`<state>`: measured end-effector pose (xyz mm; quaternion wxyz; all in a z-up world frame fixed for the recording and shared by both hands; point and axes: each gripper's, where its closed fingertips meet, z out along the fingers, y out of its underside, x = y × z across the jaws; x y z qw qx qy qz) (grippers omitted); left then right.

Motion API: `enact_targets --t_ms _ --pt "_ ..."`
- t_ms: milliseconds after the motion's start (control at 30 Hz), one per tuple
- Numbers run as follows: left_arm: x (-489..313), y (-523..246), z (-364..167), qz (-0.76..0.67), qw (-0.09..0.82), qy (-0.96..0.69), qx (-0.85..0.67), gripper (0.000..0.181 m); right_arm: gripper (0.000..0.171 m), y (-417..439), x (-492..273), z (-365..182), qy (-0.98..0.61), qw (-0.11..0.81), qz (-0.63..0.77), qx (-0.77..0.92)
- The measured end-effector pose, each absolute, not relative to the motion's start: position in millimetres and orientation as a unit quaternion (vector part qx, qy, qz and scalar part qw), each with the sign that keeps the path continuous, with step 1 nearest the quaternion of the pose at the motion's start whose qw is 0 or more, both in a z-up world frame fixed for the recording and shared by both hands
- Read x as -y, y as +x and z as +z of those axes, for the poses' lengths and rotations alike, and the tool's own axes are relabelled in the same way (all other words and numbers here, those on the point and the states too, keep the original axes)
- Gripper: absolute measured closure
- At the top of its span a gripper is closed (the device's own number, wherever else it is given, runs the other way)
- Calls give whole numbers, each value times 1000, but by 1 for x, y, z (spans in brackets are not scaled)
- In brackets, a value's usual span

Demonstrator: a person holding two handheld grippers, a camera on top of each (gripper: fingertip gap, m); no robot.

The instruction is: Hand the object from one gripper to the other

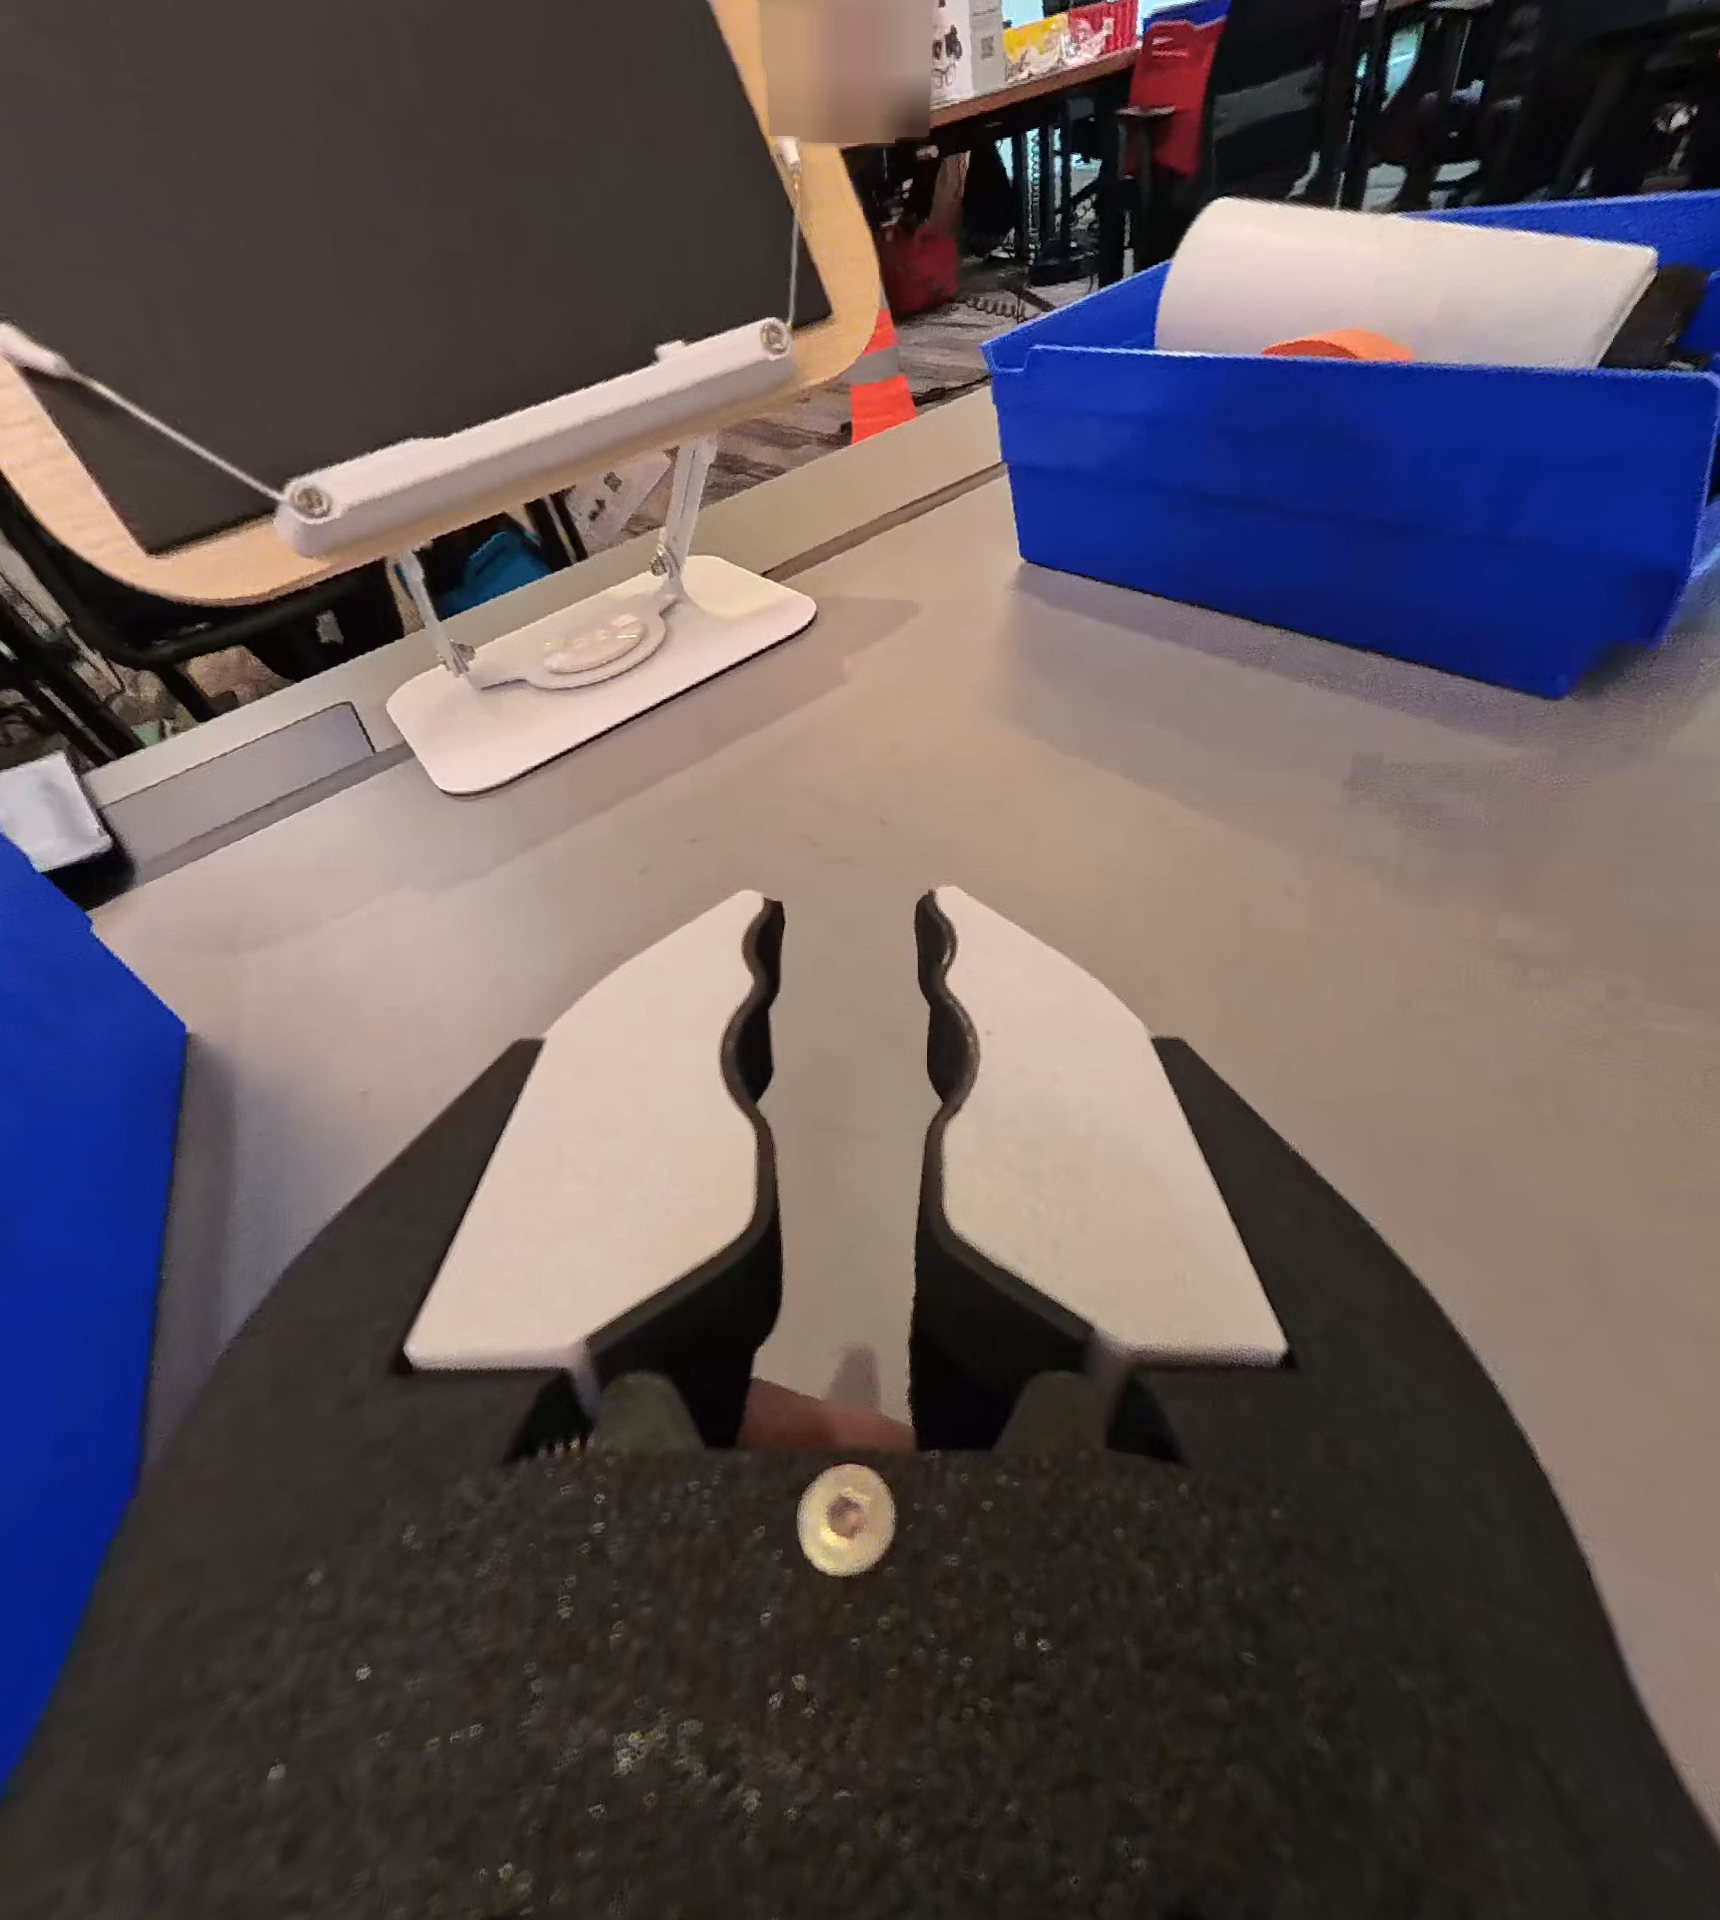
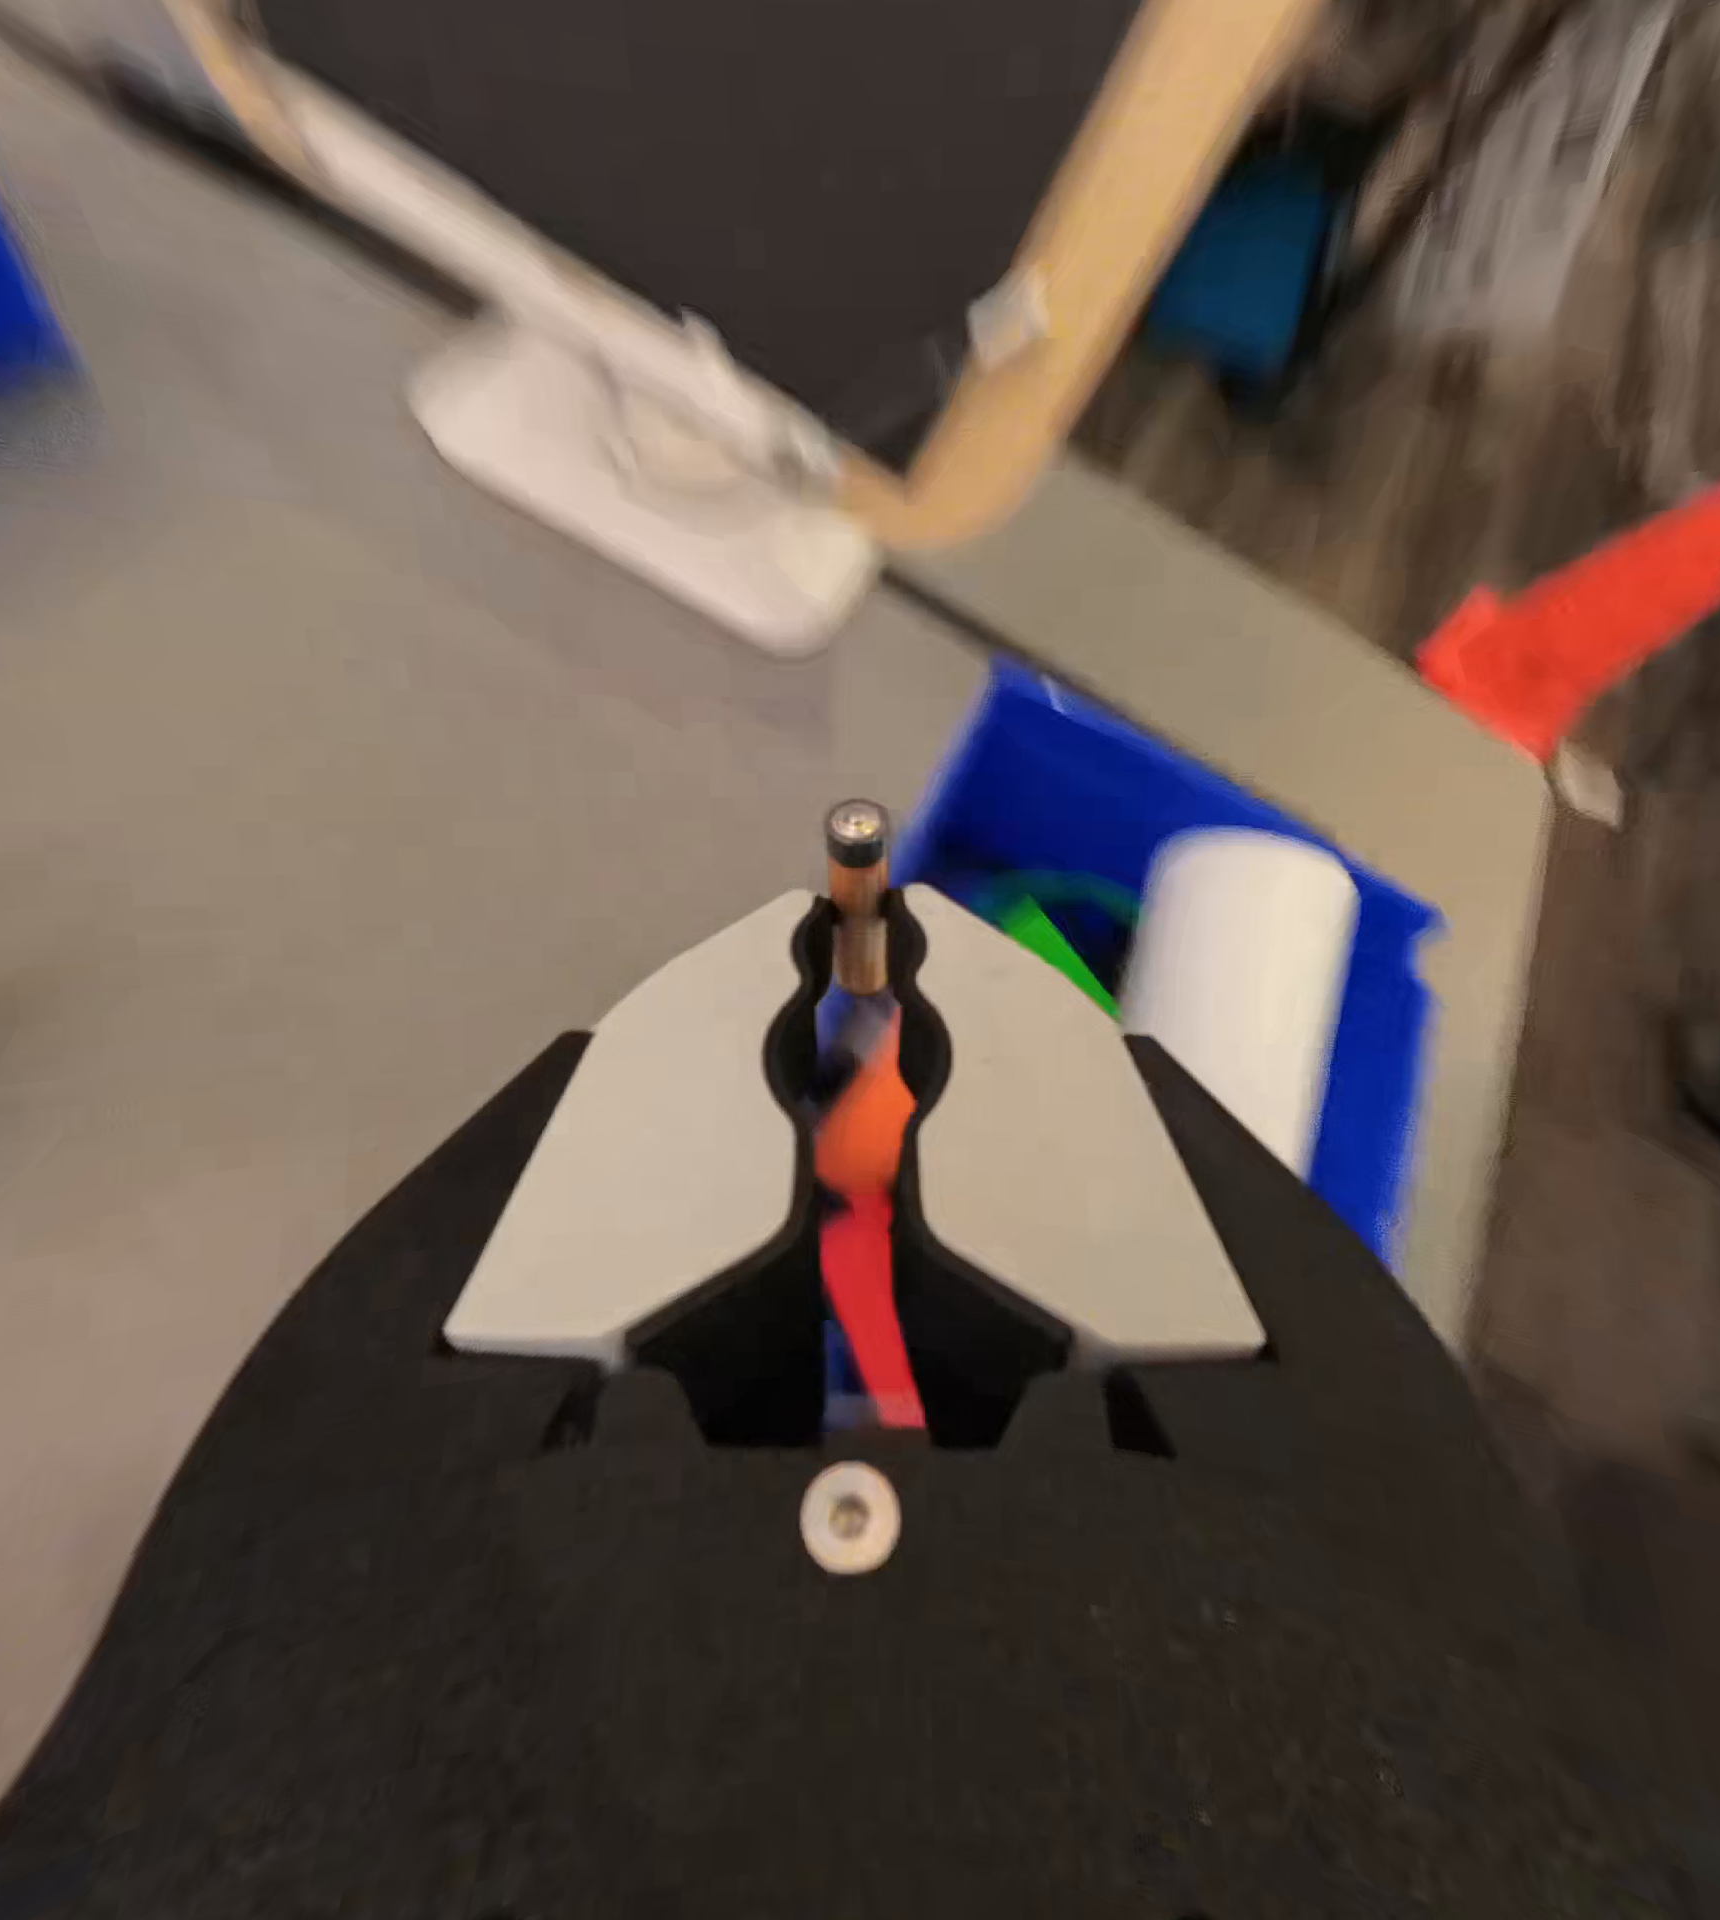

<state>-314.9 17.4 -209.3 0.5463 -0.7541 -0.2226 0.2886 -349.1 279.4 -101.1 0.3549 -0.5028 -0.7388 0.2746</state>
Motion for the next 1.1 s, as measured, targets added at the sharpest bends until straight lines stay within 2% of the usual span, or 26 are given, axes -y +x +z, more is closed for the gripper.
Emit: enact_targets --t_ms 100,200,333,667,1100 --pt "-22 -308 -205 299 547 -756 199 156 161 -338 -341 -162 -555 238 106 790" --pt "-29 -301 -201 284 556 -757 191 155 161 -306 -361 -224 -571 84 29 816" --pt "-33 -296 -203 274 558 -762 182 155 161 -278 -361 -267 -535 8 -10 845" --pt "-43 -288 -214 262 550 -779 147 155 161 -278 -384 -287 -513 29 -60 856" --pt "-50 -278 -220 250 545 -790 128 154 161 -283 -389 -293 -516 64 -49 852"
